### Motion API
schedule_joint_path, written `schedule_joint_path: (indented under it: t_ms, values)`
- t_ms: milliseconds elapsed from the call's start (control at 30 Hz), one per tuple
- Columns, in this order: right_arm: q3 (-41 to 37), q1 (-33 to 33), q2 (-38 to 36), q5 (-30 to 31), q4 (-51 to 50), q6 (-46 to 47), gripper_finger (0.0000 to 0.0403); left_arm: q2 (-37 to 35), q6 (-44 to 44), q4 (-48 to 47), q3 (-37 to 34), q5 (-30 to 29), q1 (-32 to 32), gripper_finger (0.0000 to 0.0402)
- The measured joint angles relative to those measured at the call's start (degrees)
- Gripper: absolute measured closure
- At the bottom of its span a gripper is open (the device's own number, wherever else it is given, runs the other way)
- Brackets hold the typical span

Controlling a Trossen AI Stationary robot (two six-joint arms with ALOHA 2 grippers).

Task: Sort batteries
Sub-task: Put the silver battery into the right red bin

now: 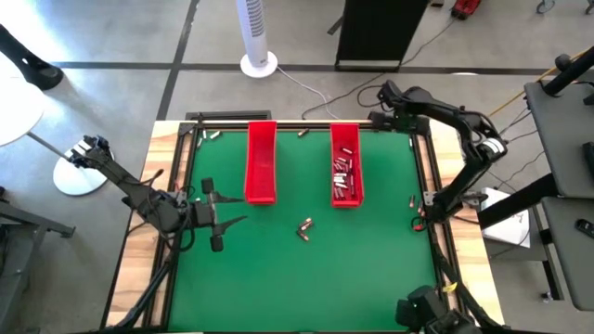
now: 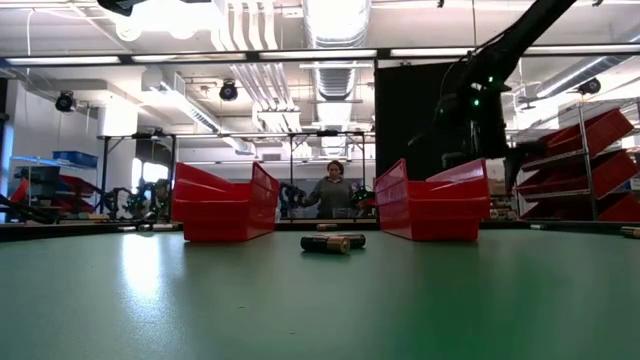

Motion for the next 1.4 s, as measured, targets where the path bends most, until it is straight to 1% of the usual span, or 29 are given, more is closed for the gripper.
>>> schedule_joint_path:
  t_ms: [100, 233, 333, 433, 500, 667, 900, 1067, 1167, 1233, 1333, 1400]
  values:
    - [0.0, -0.7, 3.2, -1.6, -0.6, -1.1, 0.0237, 0.0, 0.0, 0.1, 0.2, 0.0, 0.0, 0.0222]
    - [1.6, -1.8, 7.1, -0.3, -0.4, -1.1, 0.0294, 0.0, 0.0, 0.1, 0.2, 0.0, 0.0, 0.0222]
    - [3.1, -2.2, 9.5, 2.4, -0.8, 3.1, 0.0342, 0.0, 0.0, 0.1, 0.2, -0.1, 0.0, 0.0222]
    - [3.4, -2.0, 11.0, 6.6, -0.5, 12.6, 0.0383, 0.0, 0.1, 0.0, 0.2, -0.3, 0.0, 0.0222]
    - [2.5, -1.2, 11.5, 7.6, -0.2, 19.2, 0.0388, 0.0, 0.5, 0.0, 0.2, -0.3, 0.0, 0.0222]
    - [-0.2, 0.9, 11.1, 10.6, 1.1, 29.1, 0.0384, 0.0, 0.3, -1.3, 0.1, -0.4, 0.0, 0.0222]
    - [-9.7, 3.6, 8.1, 16.7, 2.0, 47.5, 0.0385, 0.0, -0.6, -3.1, 0.1, -0.5, 0.0, 0.0222]
    - [-15.6, 3.5, 3.4, 20.0, 10.2, 47.5, 0.0385, 0.0, -0.7, -3.2, -0.1, -0.5, 0.0, 0.0222]
    - [-17.5, 3.6, 1.1, 22.1, 10.5, 49.2, 0.0385, 0.0, -0.7, -3.2, -0.1, -0.5, 0.0, 0.0222]
    - [-18.1, 3.3, 0.1, 23.2, 11.0, 48.4, 0.0385, 0.0, -0.7, -3.1, -0.1, -0.5, 0.0, 0.0222]
    - [-18.5, 3.1, -0.3, 23.1, 12.4, 47.5, 0.0385, 0.0, -0.7, -3.0, -0.1, -0.5, 0.0, 0.0222]
    - [-18.8, 3.5, -0.2, 22.7, 12.4, 49.5, 0.0385, -0.1, -0.9, -2.8, -0.1, -0.5, 0.0, 0.0222]
